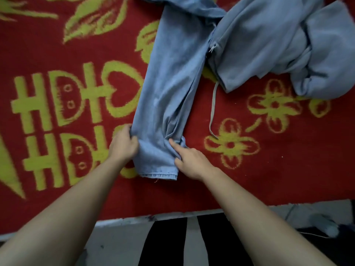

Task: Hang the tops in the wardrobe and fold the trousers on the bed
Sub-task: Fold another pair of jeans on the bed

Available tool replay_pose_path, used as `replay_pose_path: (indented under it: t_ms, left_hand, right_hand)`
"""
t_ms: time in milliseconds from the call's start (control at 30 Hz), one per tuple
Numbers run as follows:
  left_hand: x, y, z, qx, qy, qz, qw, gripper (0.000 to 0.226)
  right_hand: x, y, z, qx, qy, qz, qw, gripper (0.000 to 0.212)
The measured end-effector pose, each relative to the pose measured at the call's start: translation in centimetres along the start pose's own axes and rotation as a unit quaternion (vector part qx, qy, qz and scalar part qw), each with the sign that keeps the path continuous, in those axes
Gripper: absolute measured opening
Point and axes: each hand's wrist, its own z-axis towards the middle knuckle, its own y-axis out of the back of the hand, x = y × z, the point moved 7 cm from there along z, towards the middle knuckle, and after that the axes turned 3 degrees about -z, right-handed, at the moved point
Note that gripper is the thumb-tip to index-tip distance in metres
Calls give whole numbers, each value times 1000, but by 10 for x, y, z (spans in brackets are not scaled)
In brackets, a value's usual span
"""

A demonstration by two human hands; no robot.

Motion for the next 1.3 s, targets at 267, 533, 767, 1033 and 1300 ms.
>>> replay_pose_path:
  t_ms: [267, 533, 767, 1033, 1300]
  left_hand:
    - [-95, -7, 51, -35, -18, -273, 961, 51]
    - [-4, 2, 26, -57, -68, -45, 995, 20]
    - [144, 62, -5, -43, 99, 124, 987, 25]
    - [65, 81, 28, -192, 28, -80, 978, 40]
    - [-24, 28, 72, -25, -64, -1, 998, 65]
  right_hand:
    - [-20, 46, 8, -121, -43, 1, 992, 60]
    - [-53, 115, 42, -335, -185, 252, 889, 68]
    - [-10, 126, 68, -325, -138, 193, 915, 40]
    - [43, -19, 31, 203, 59, -148, 966, 23]
    - [14, 62, 48, -17, -69, 103, 992, 35]
